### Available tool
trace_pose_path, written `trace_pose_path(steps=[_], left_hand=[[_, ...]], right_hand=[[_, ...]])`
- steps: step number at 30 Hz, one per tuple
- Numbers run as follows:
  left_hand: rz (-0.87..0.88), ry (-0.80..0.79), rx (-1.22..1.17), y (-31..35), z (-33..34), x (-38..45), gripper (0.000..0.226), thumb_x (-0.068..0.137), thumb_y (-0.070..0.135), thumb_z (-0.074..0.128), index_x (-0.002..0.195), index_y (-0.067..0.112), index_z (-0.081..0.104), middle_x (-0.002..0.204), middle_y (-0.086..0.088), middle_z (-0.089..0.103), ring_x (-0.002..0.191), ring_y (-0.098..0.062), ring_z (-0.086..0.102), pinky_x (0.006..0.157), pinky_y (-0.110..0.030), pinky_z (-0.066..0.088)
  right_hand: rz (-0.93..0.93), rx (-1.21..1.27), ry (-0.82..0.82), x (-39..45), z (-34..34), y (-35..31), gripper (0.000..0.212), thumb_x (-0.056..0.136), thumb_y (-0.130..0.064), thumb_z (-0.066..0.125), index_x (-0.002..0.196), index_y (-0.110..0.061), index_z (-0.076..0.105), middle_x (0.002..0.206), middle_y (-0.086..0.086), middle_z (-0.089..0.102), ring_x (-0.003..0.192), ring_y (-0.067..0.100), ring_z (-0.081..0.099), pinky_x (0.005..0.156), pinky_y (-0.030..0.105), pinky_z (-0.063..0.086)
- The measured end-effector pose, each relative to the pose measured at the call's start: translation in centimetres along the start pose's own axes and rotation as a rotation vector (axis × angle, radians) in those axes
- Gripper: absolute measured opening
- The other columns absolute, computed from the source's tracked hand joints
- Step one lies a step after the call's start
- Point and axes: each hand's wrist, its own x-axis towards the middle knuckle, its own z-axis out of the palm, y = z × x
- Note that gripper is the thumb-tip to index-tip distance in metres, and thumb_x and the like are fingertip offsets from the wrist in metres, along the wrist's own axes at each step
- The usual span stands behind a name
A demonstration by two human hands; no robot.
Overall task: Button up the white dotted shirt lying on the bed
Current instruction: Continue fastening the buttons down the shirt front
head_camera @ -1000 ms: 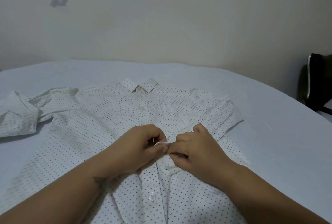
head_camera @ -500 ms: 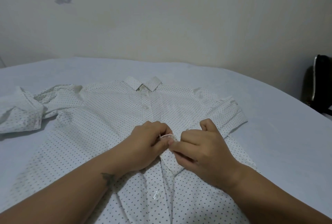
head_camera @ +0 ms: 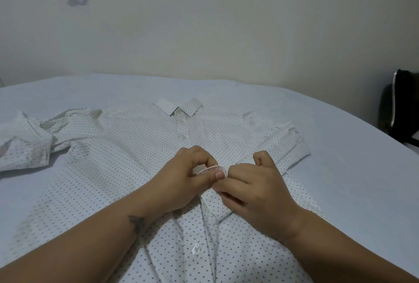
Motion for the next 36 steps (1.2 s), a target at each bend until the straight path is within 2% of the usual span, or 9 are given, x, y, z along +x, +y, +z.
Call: trace_pose_path(steps=[3,7,11,15,20,22,27,32,36], left_hand=[[0.012,-0.002,0.006,0.2,0.1,-0.1,0.03,0.075,0.067,0.047,0.076,0.04,0.06,0.087,0.017,0.057,0.093,-0.005,0.05,0.074,-0.021,0.036],[-0.042,-0.061,-0.01,0.4,0.3,-0.1,0.021,0.091,0.047,0.051,0.08,0.03,0.057,0.087,0.009,0.056,0.085,-0.011,0.054,0.074,-0.028,0.044],[-0.051,-0.053,-0.033,0.7,0.2,-0.1,0.016,0.09,0.043,0.055,0.078,0.033,0.058,0.078,0.018,0.056,0.07,0.002,0.051,0.064,-0.014,0.037],[-0.049,-0.057,-0.114,0.7,-0.3,-0.3,0.019,0.09,0.043,0.056,0.075,0.032,0.061,0.064,0.028,0.055,0.054,0.008,0.048,0.055,-0.009,0.037],[-0.07,-0.201,-0.172,0.4,-1.4,-0.4,0.005,0.089,0.04,0.064,0.089,0.035,0.062,0.07,0.023,0.06,0.06,0.005,0.051,0.062,-0.016,0.039],[-0.064,-0.238,-0.193,0.3,-1.7,-0.4,0.01,0.086,0.042,0.067,0.092,0.035,0.063,0.074,0.02,0.06,0.063,0.002,0.052,0.062,-0.018,0.041],[-0.046,-0.206,-0.133,0.2,-1.5,-0.3,0.01,0.084,0.037,0.07,0.089,0.033,0.062,0.072,0.024,0.061,0.057,0.005,0.052,0.055,-0.012,0.041],[0.016,-0.231,-0.12,0.3,-1.4,-0.4,0.009,0.088,0.03,0.068,0.086,0.034,0.059,0.089,0.015,0.055,0.065,-0.008,0.055,0.06,-0.026,0.048],[0.081,-0.256,-0.006,0.6,-1.4,-0.4,0.012,0.09,0.031,0.064,0.088,0.039,0.055,0.094,0.018,0.051,0.075,-0.001,0.052,0.068,-0.016,0.041]], right_hand=[[0.007,0.003,0.001,0.0,-0.1,0.0,0.014,0.089,-0.018,0.065,0.077,-0.02,0.072,0.061,-0.006,0.052,0.054,0.015,0.045,0.066,0.033,0.026],[0.021,-0.012,0.009,0.0,-0.1,0.0,0.015,0.089,-0.019,0.065,0.076,-0.021,0.072,0.059,-0.006,0.05,0.054,0.015,0.046,0.066,0.034,0.028],[0.013,-0.018,0.05,0.0,-0.1,0.0,0.017,0.09,-0.019,0.064,0.075,-0.02,0.074,0.058,-0.005,0.05,0.052,0.016,0.047,0.065,0.035,0.029],[0.045,-0.005,0.083,0.0,-0.1,0.1,0.016,0.089,-0.02,0.066,0.077,-0.021,0.076,0.056,-0.005,0.05,0.051,0.016,0.047,0.062,0.037,0.032],[0.082,0.042,0.083,0.0,-0.4,0.2,0.008,0.082,-0.015,0.073,0.076,-0.02,0.076,0.057,-0.005,0.053,0.051,0.015,0.045,0.062,0.036,0.032],[0.092,0.06,0.082,0.0,-0.4,0.2,0.007,0.082,-0.015,0.072,0.077,-0.02,0.076,0.058,-0.006,0.054,0.052,0.014,0.045,0.062,0.037,0.032],[0.083,0.093,0.078,0.0,-0.2,0.3,0.009,0.076,-0.009,0.076,0.07,-0.016,0.074,0.056,-0.005,0.053,0.049,0.017,0.045,0.059,0.037,0.035],[0.092,0.154,0.055,0.0,-0.1,0.2,0.011,0.074,-0.005,0.077,0.069,-0.014,0.072,0.056,-0.004,0.053,0.048,0.016,0.044,0.055,0.035,0.038],[0.094,0.192,0.026,-0.2,0.0,0.3,0.01,0.074,-0.006,0.076,0.07,-0.014,0.073,0.057,-0.004,0.053,0.05,0.014,0.046,0.055,0.032,0.04]])
